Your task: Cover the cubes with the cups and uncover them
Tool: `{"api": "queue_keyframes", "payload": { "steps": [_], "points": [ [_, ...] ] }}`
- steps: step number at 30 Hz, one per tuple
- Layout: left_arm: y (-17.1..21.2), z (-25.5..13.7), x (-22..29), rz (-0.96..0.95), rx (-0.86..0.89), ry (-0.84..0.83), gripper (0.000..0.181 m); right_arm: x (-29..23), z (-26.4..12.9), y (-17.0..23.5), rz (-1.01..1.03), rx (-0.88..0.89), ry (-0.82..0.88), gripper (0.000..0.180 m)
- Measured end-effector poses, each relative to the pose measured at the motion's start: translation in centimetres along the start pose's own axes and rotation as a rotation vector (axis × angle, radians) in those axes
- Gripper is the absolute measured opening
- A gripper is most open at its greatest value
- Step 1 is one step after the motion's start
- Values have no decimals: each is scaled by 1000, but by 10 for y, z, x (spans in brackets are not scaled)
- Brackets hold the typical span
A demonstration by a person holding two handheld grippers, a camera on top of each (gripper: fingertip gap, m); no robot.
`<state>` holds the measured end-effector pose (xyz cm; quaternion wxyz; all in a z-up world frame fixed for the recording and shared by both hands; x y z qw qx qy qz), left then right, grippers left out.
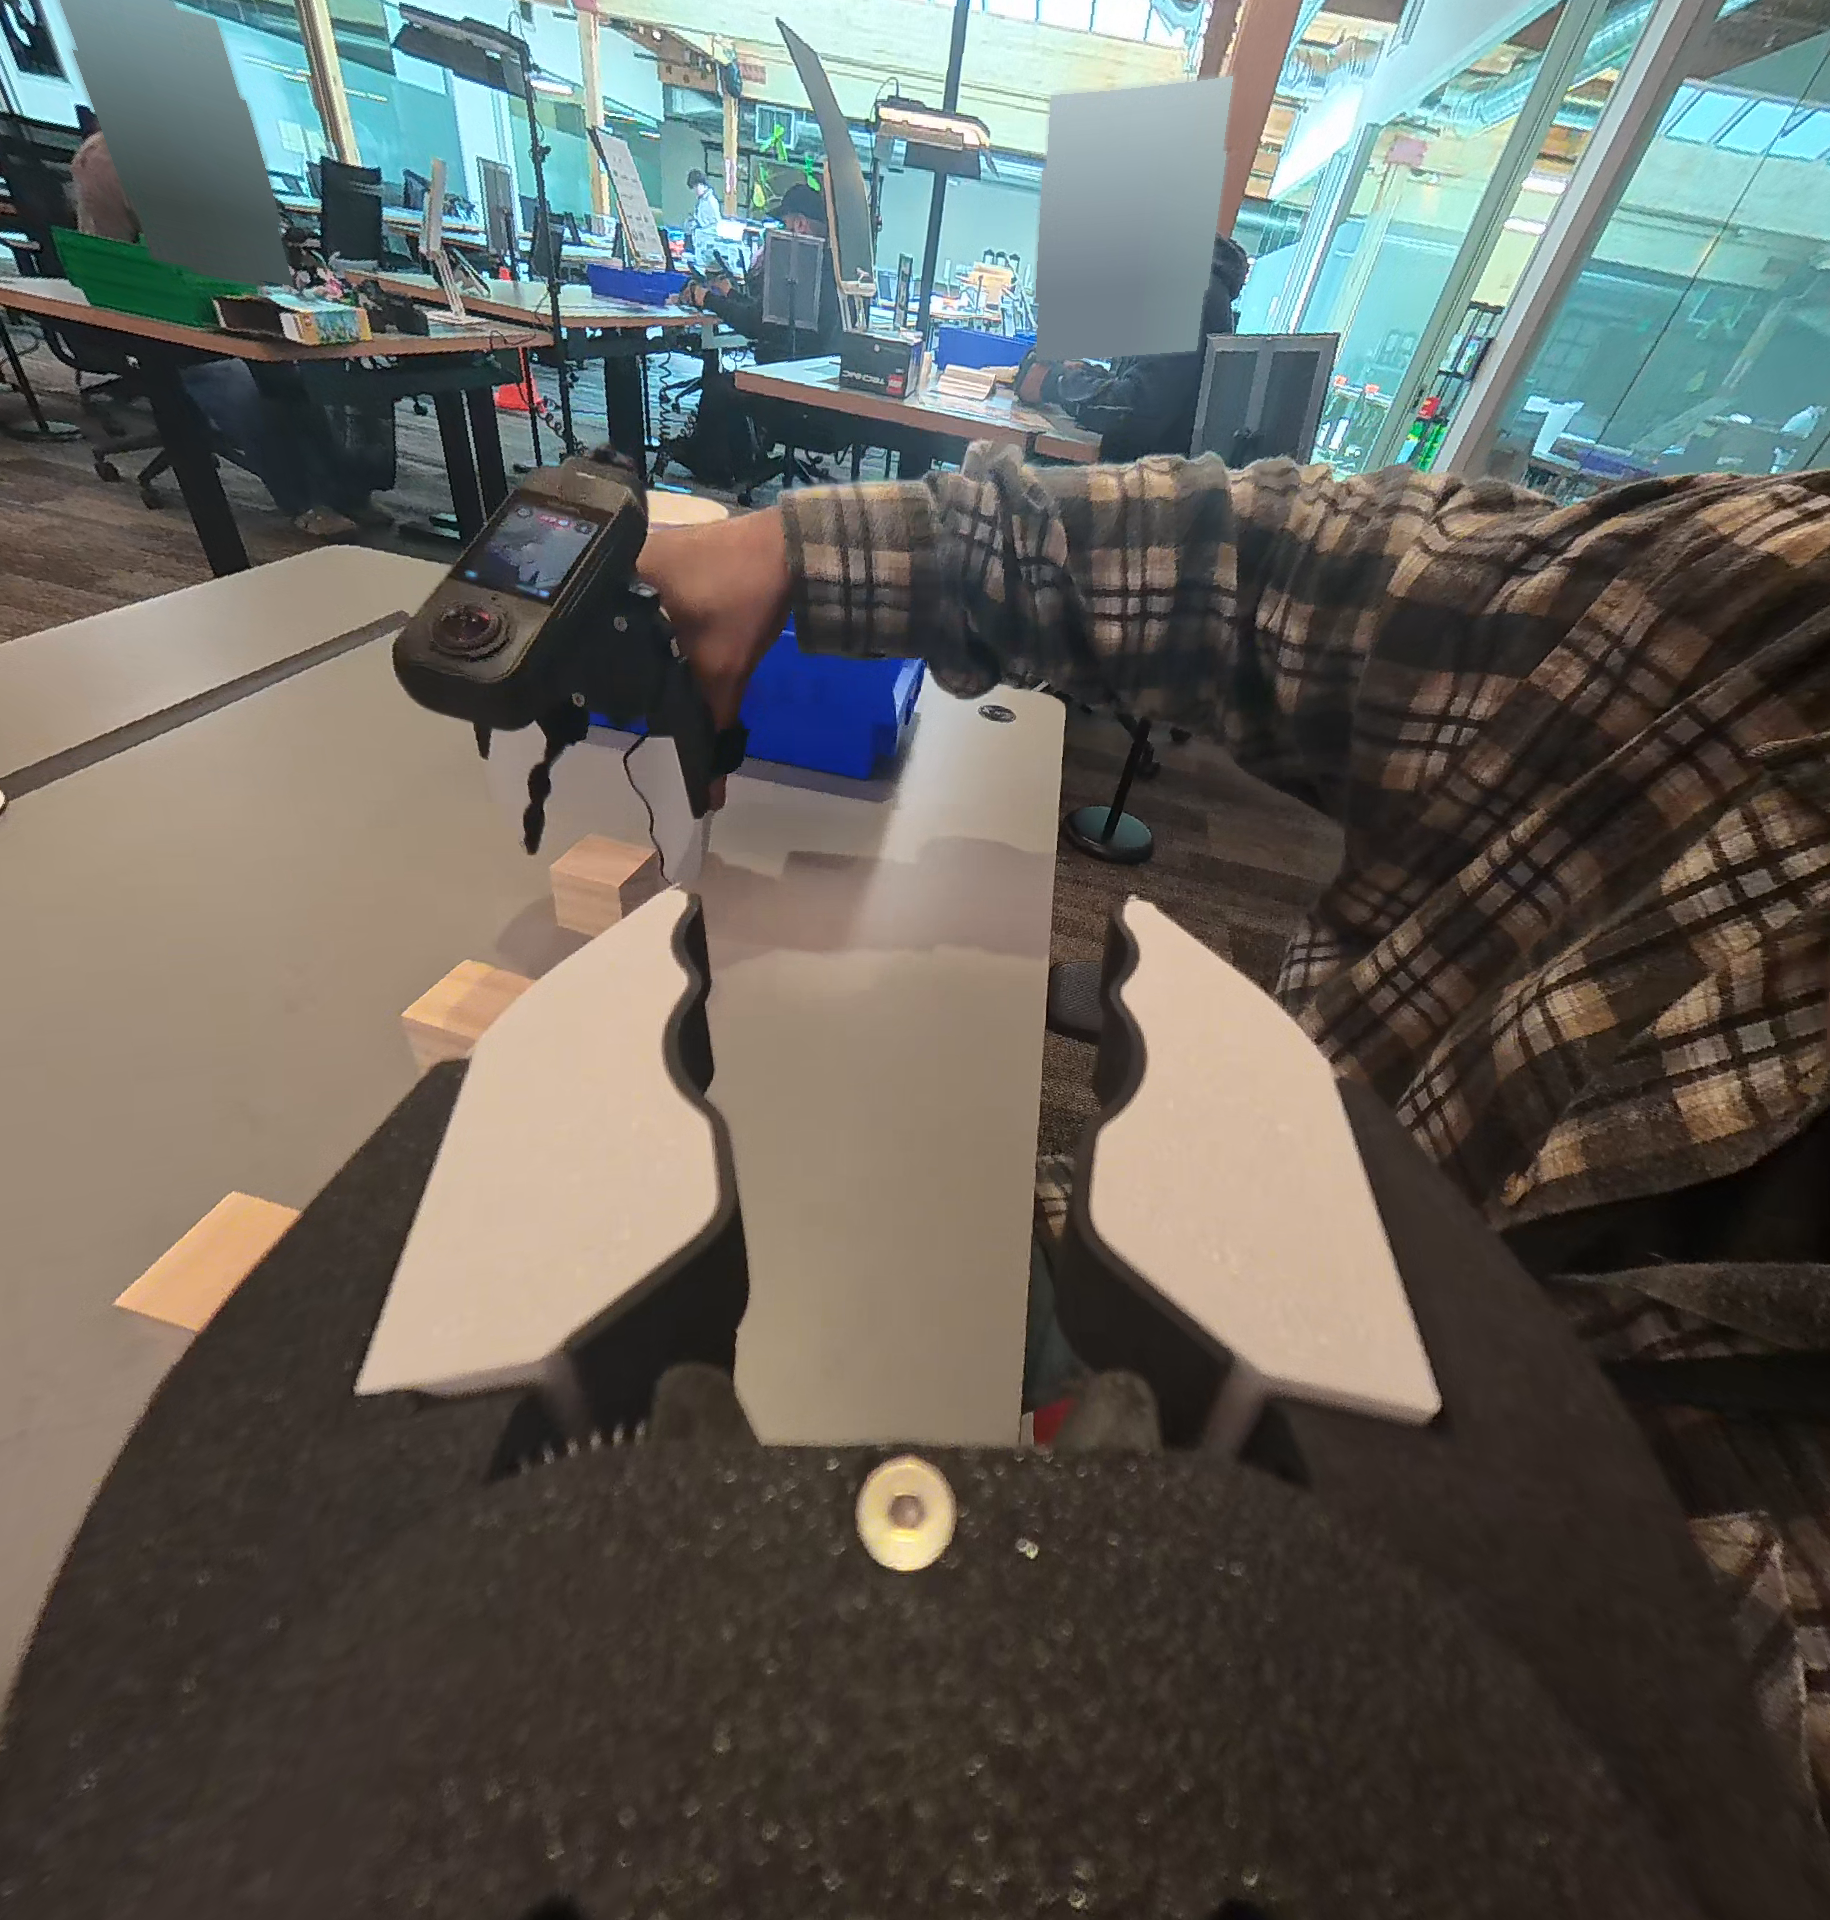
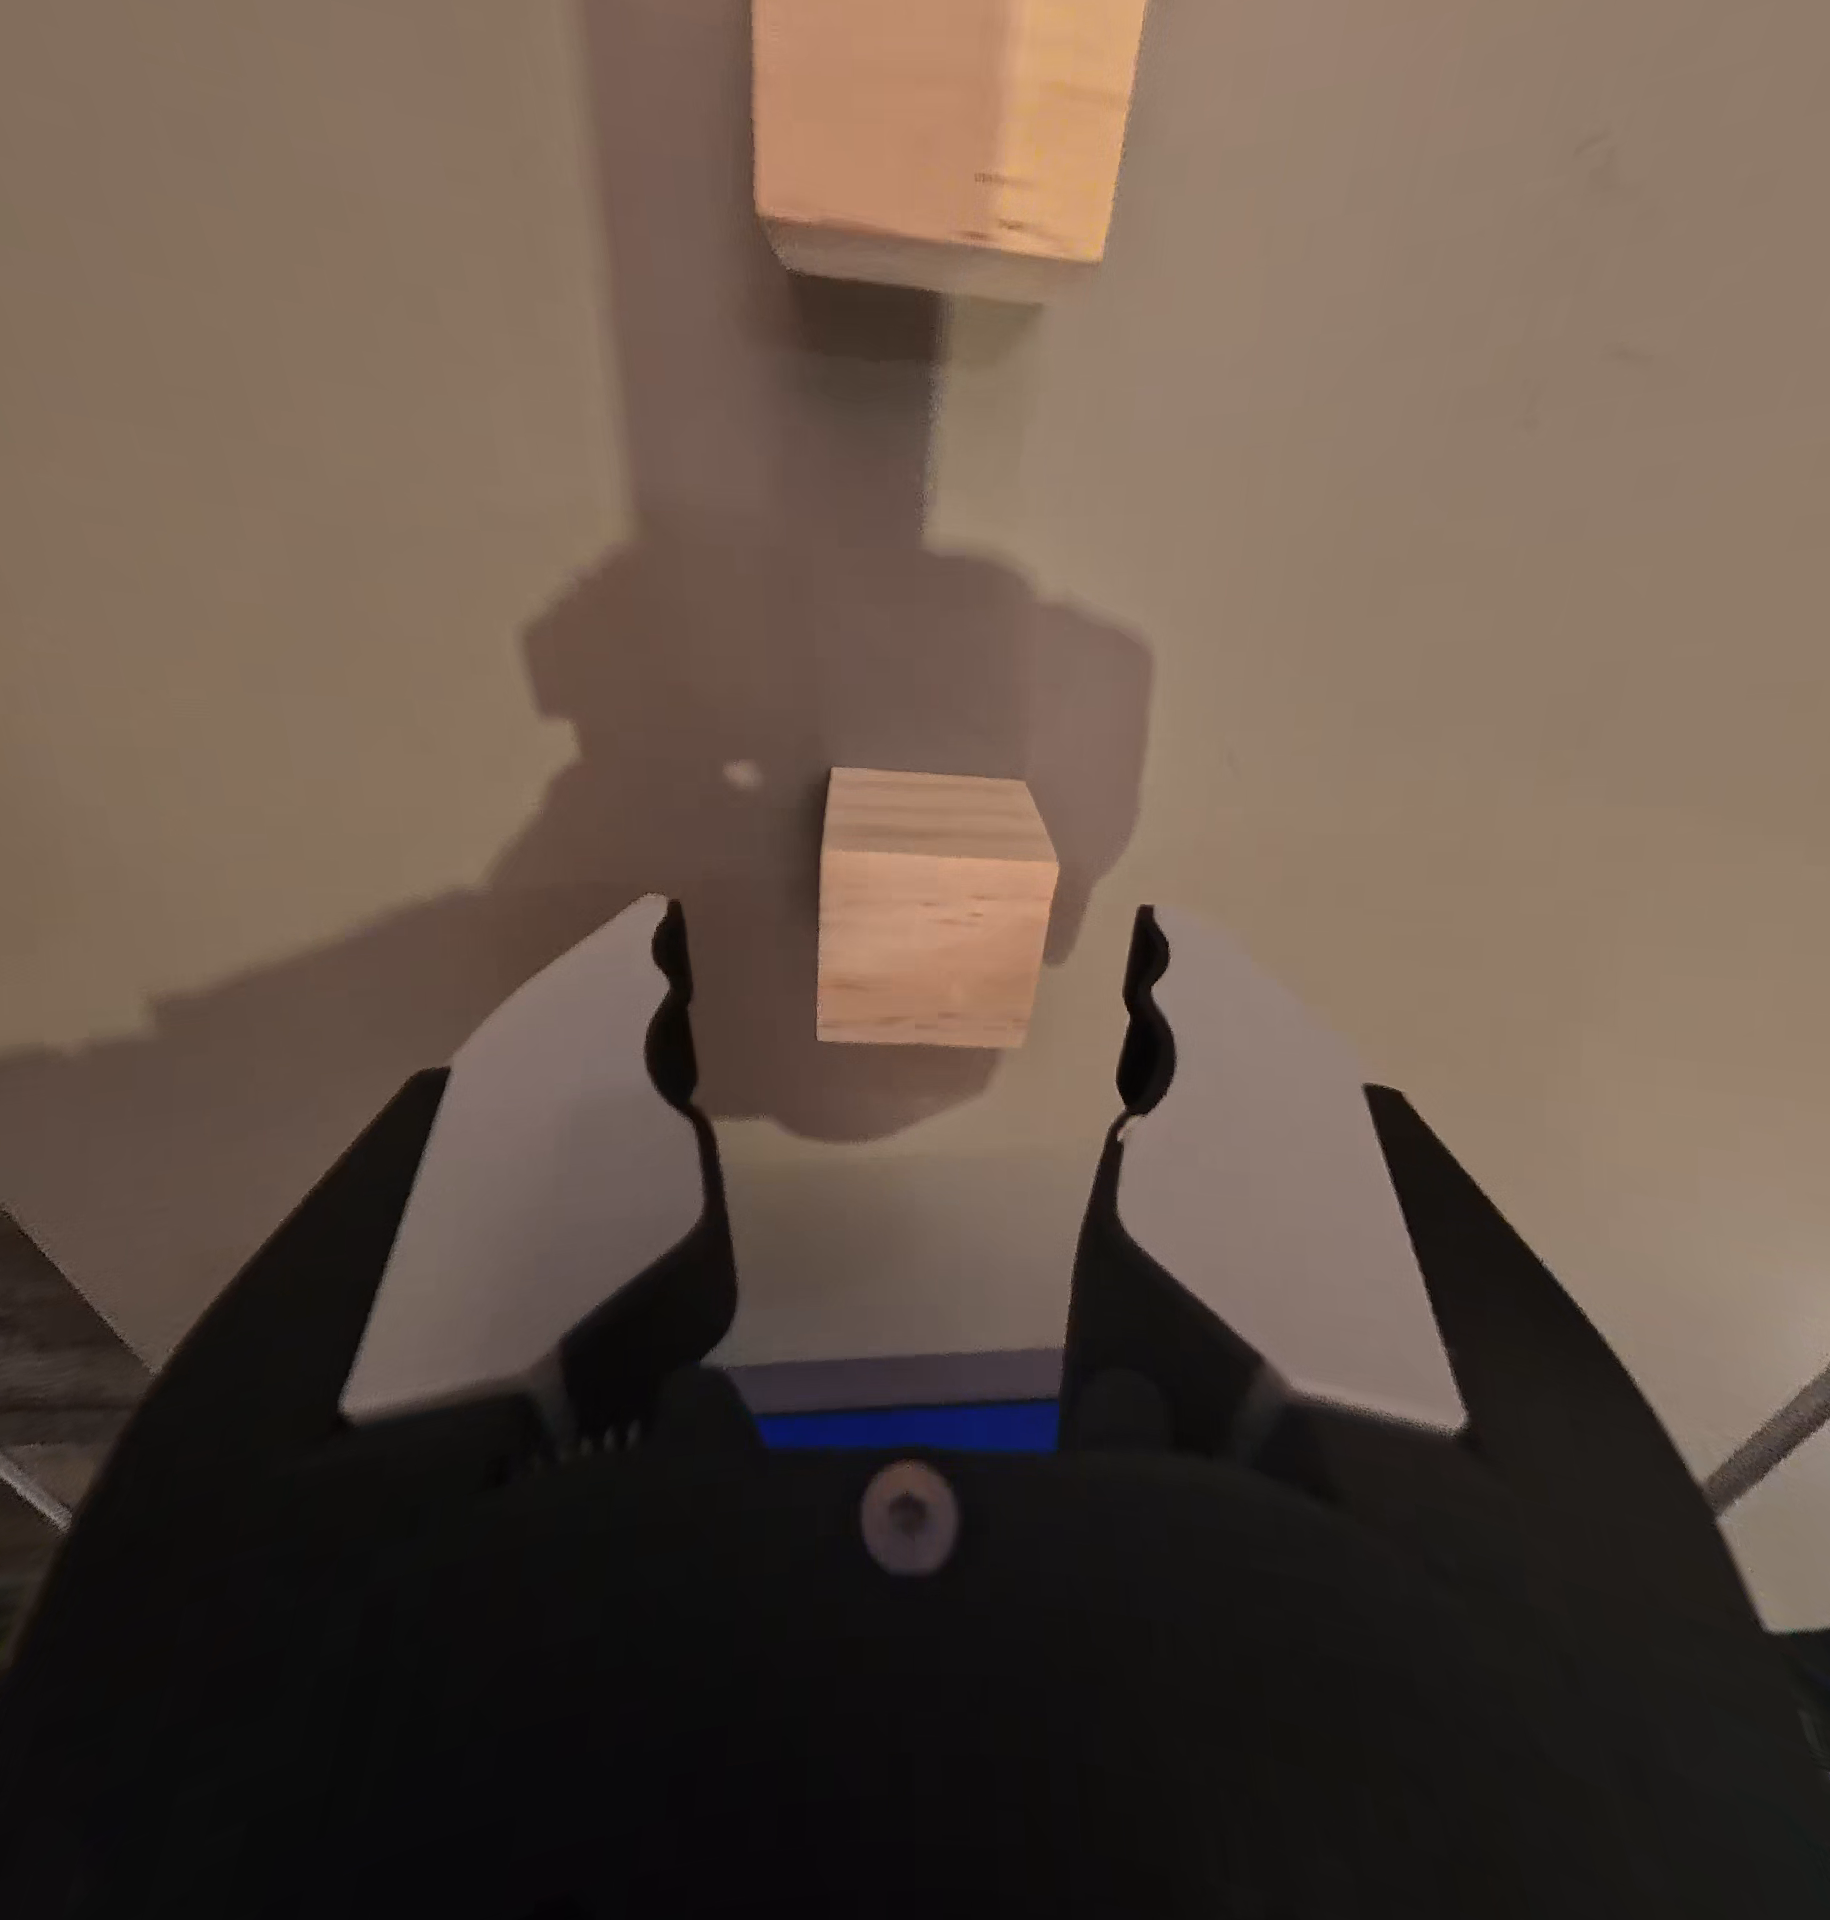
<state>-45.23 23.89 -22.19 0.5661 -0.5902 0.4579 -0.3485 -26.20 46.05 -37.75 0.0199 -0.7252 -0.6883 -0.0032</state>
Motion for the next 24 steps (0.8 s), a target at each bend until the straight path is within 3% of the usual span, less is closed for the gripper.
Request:
{"api": "queue_keyframes", "payload": {
  "steps": [1,5,10,13,19,24],
  "points": [
    [0,0,0,-1,0,1,72,0,3,0,3,-3,-7,80],
    [2,2,-1,-5,-6,5,71,1,14,2,6,-33,-21,77],
    [3,3,-1,-5,-7,6,71,2,19,4,41,-74,-52,45],
    [4,3,-1,-8,-8,8,71,7,11,5,113,-70,-28,45],
    [6,7,0,-22,-9,28,70,32,-84,43,433,70,41,45],
    [9,12,4,-20,-24,44,70,62,-160,148,878,97,170,45]
  ]
}}
Point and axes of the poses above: each gripper's, where its closed fingertips meet, z out along the fingers, y out of its underside, x = y × z across the jaws, the point moved 3 cm from there along -z, back along the fingers, and after that the axes turned 15 degrees about z, right-handed, at the moved point
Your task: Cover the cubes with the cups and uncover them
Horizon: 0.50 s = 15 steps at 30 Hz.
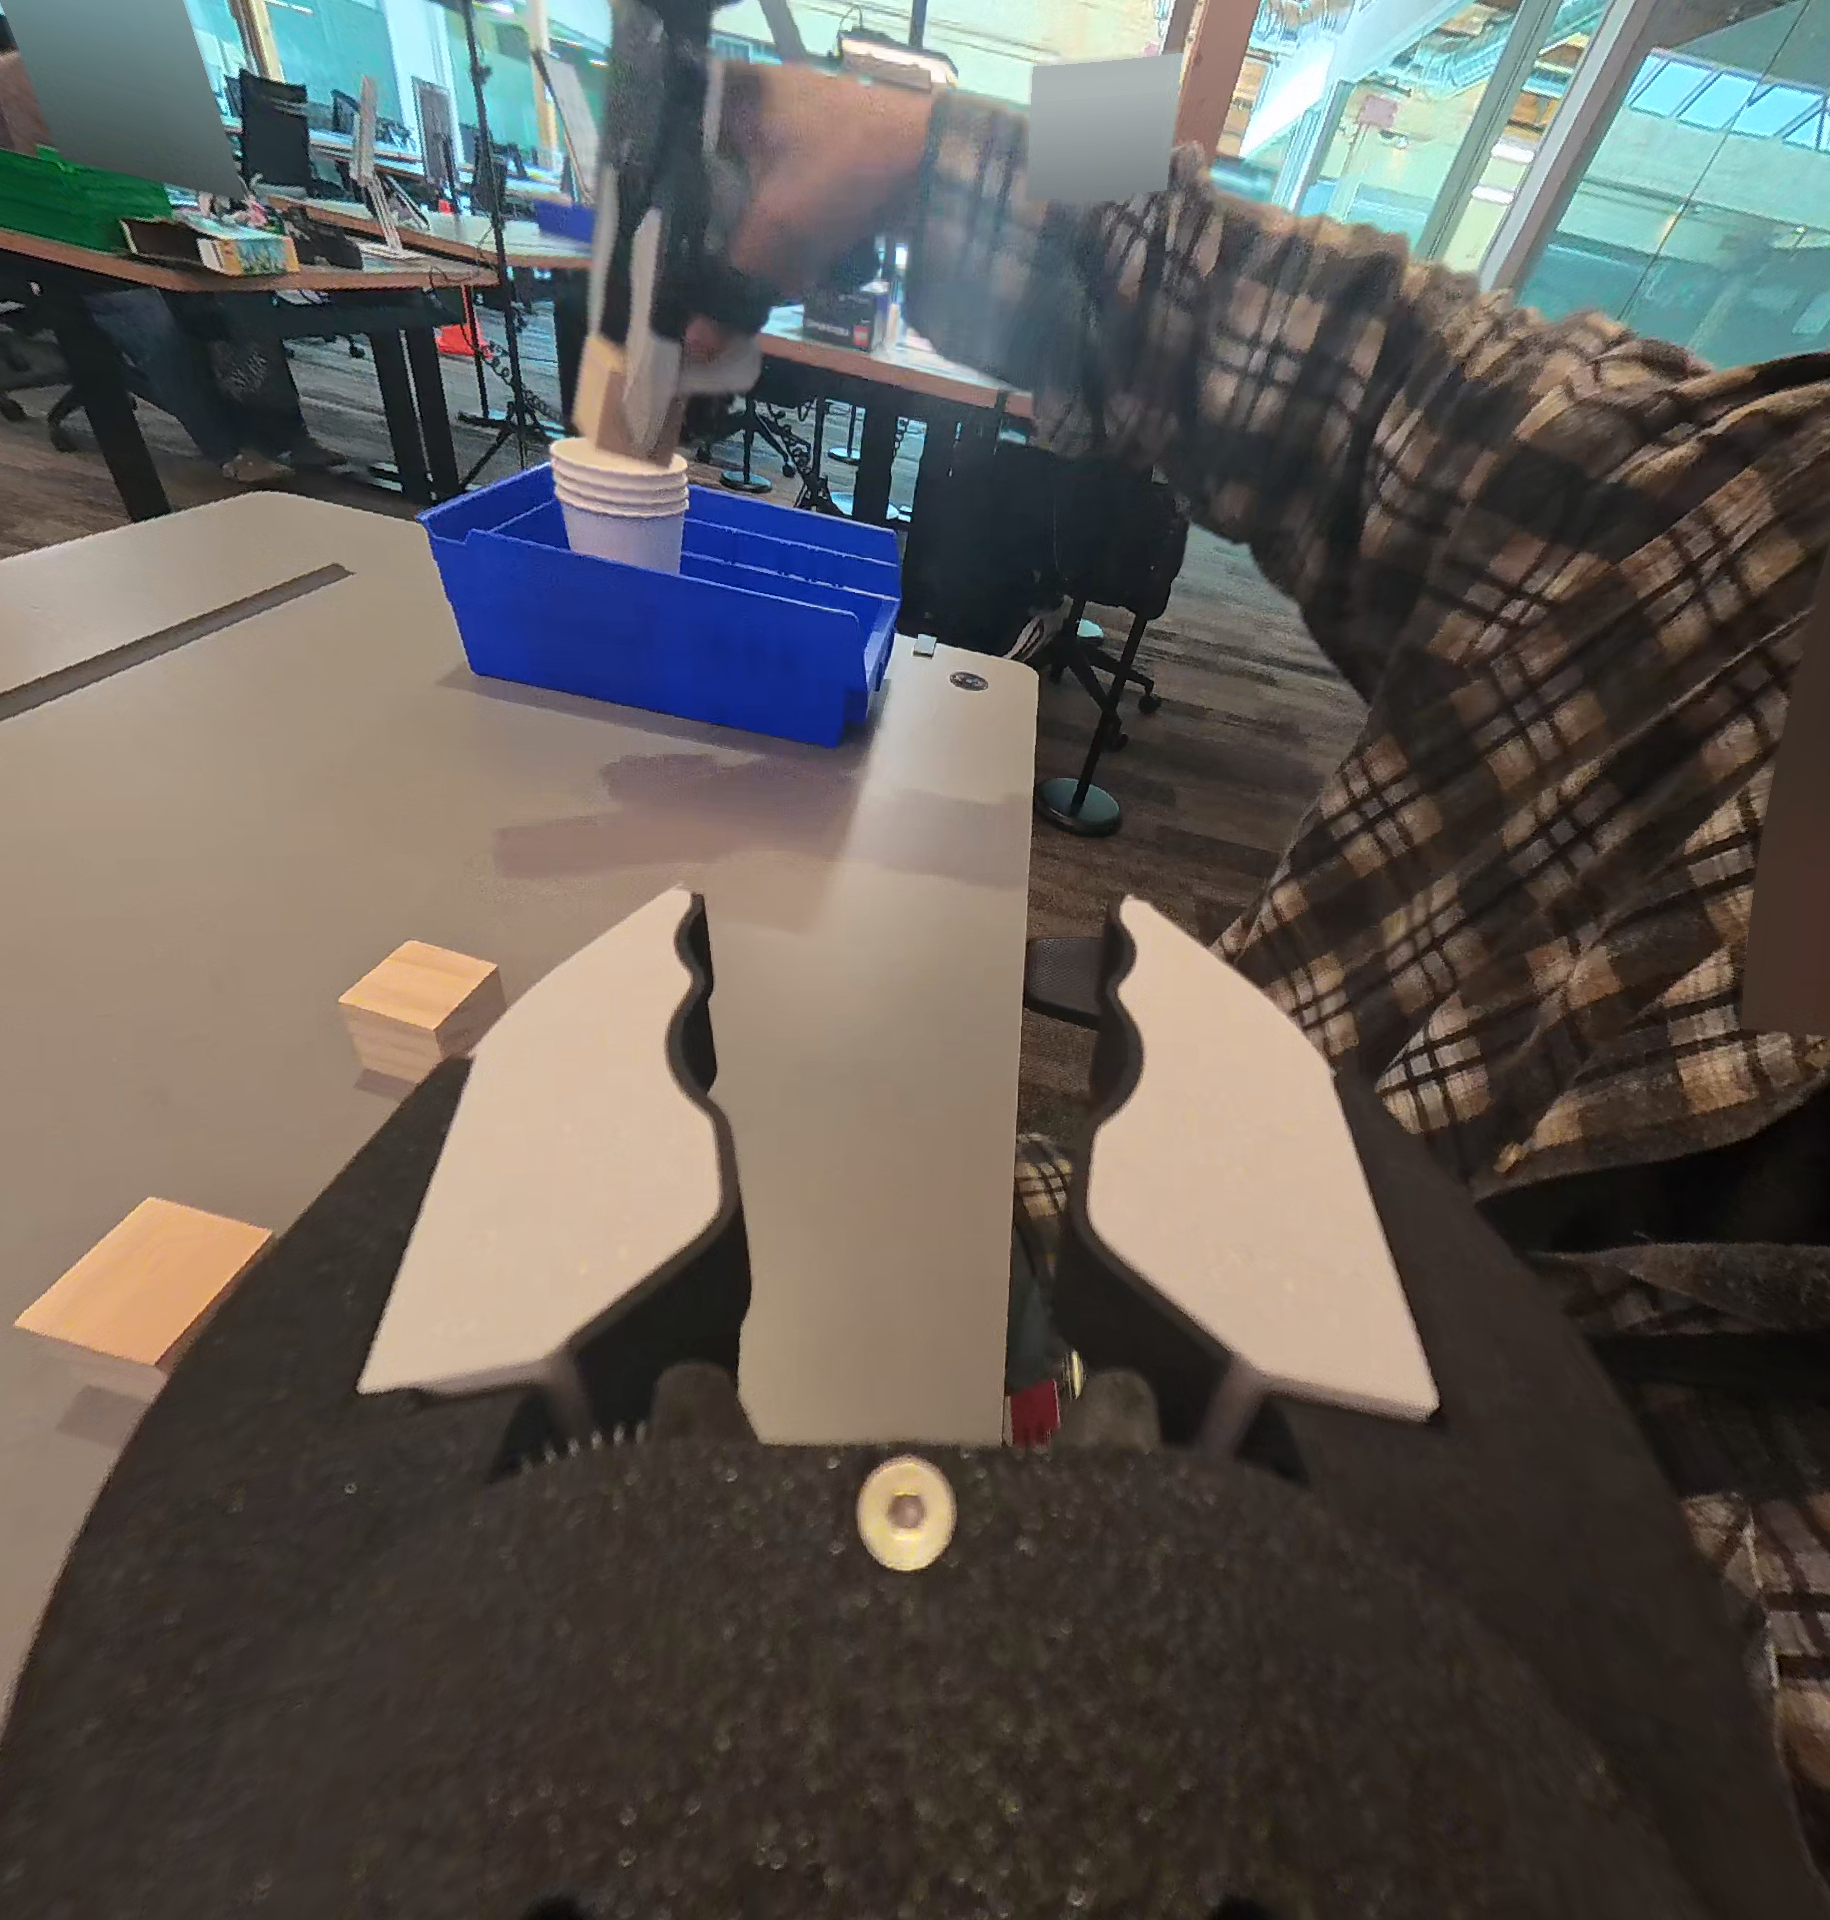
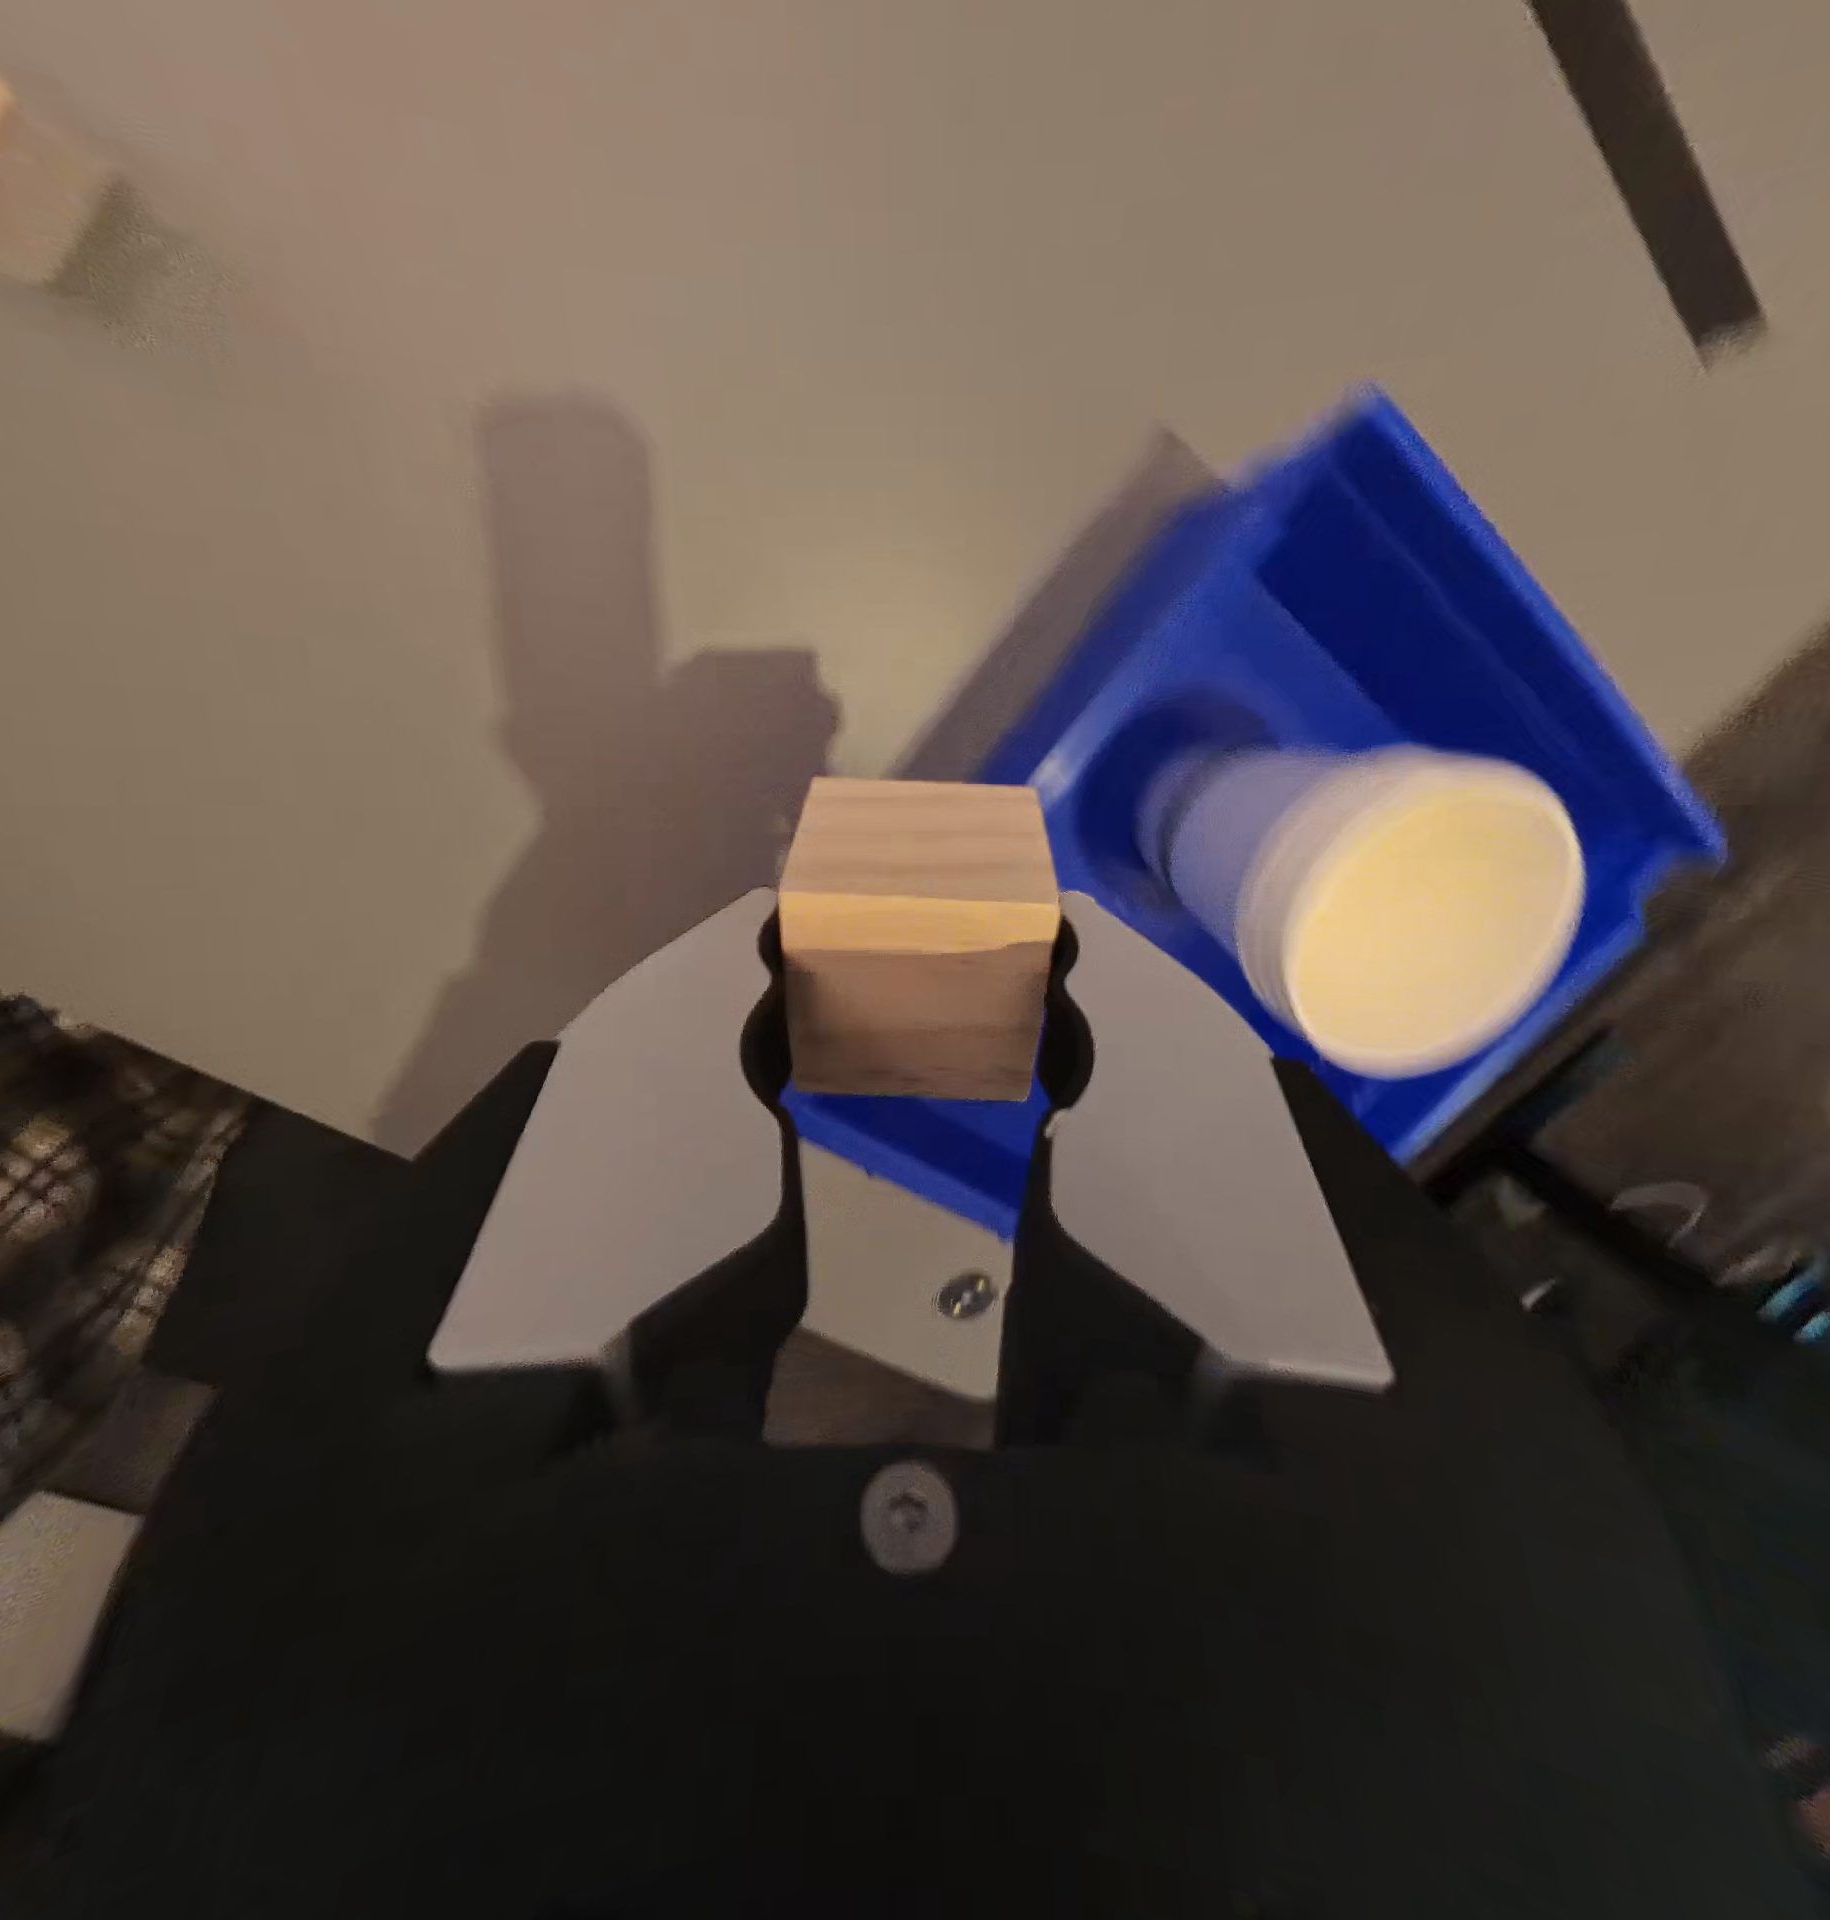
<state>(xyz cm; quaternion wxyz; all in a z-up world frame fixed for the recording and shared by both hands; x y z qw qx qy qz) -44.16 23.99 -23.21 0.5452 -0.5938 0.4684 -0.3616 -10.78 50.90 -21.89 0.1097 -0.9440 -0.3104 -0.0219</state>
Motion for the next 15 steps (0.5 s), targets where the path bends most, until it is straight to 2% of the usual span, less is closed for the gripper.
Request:
{"api": "queue_keyframes", "payload": {
  "steps": [3,8,15],
  "points": [
    [-1,1,2,2,2,4,70,54,-13,36,241,14,12,45],
    [-5,-1,4,12,8,2,70,111,11,88,503,-1,-14,45],
    [-7,-4,6,18,14,2,69,127,71,116,555,-63,-40,45]
  ]
}}
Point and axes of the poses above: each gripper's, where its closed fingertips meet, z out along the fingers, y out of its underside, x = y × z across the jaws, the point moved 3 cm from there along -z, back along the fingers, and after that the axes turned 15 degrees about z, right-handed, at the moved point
